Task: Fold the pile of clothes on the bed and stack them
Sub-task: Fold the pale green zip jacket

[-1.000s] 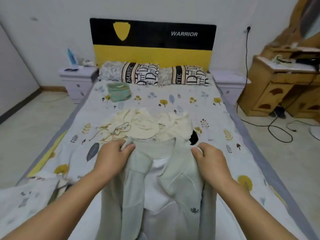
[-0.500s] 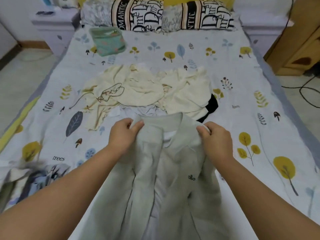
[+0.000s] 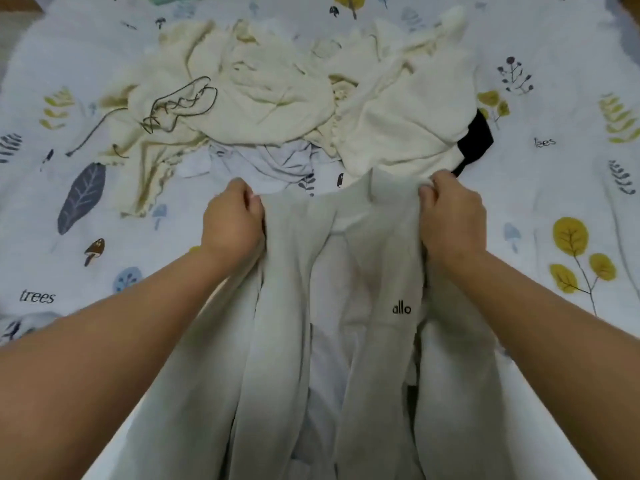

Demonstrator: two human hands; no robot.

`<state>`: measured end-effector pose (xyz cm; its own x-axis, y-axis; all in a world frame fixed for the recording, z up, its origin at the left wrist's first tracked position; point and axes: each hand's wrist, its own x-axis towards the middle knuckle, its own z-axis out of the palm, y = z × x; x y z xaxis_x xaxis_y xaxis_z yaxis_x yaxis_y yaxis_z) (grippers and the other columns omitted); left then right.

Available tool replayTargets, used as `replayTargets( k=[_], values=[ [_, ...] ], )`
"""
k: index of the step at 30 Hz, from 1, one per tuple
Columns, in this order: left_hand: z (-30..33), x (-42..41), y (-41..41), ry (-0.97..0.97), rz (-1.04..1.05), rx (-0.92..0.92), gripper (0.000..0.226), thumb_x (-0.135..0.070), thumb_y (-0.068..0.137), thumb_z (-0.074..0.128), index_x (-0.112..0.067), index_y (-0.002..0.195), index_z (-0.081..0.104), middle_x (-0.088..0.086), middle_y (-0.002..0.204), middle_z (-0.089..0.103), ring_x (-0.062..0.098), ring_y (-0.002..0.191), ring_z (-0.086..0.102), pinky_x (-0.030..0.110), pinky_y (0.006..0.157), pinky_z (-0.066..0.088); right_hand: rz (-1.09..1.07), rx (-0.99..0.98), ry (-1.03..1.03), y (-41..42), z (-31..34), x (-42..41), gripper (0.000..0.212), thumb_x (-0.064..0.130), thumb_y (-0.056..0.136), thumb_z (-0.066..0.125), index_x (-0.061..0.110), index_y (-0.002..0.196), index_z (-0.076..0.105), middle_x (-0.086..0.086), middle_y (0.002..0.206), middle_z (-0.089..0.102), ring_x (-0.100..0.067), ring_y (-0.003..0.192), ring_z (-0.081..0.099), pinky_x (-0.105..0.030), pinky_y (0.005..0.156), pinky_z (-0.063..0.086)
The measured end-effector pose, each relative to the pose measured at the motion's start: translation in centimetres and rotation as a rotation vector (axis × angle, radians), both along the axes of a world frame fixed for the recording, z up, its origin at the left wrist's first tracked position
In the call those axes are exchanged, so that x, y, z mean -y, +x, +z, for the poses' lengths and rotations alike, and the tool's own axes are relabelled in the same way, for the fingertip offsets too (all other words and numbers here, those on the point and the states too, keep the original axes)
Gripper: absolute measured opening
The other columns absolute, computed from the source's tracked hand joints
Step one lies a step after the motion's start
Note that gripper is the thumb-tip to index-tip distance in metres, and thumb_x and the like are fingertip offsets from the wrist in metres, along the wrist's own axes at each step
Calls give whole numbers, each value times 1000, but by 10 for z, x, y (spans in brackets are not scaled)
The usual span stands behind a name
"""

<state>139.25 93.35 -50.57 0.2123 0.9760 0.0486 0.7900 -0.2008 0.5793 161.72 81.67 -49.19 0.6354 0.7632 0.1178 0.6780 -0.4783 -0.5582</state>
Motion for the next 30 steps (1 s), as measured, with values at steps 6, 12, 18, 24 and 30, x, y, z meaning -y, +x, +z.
replayTargets(
  k=[6, 12, 18, 24, 30],
  values=[
    [8, -38, 22, 67, 184, 122, 12, -15, 95, 40, -11, 100, 50, 15, 97, 61, 27, 89, 57, 27, 70, 35, -94, -23, -41, 26, 13, -57, 28, 23, 96, 41, 5, 117, 47, -15, 111, 53, -27, 99, 48, -34, 72, 34],
    [-29, 44, 10, 27, -217, -156, 46, -12, 86, 52, 0, 130, 42, 22, 133, 43, 35, 124, 39, 37, 99, 29, 60, 82, -340, -41, -22, 6, 67, 39, 93, 47, 17, 148, 17, -19, 153, 14, -30, 141, 13, -47, 110, 19],
    [-69, 115, -32, -149, -437, -600, 68, -43, 97, 30, -16, 149, -5, 10, 157, -10, 25, 145, -8, 42, 115, -3, 309, 173, -713, -87, -74, 89, 71, 55, 95, 20, 25, 147, -17, -10, 156, -17, -25, 144, -15, -49, 114, -3],
    [-53, 120, -35, -252, -413, -511, 72, -35, 94, 44, -12, 149, 4, 9, 158, 1, 23, 145, 3, 39, 116, 5, 329, 145, -711, -87, -66, 94, 63, 45, 98, 25, 20, 150, 0, -8, 158, -4, -24, 145, -4, -44, 115, 6],
    [-23, 193, -70, -274, -218, -493, 70, -25, 80, 54, -9, 140, 25, 10, 134, 33, 29, 124, 37, 35, 93, 39, 388, 15, -730, -141, -32, 147, 64, 41, 97, 31, 17, 150, 4, -11, 157, -3, -27, 144, -3, -44, 114, 10]
  ],
)
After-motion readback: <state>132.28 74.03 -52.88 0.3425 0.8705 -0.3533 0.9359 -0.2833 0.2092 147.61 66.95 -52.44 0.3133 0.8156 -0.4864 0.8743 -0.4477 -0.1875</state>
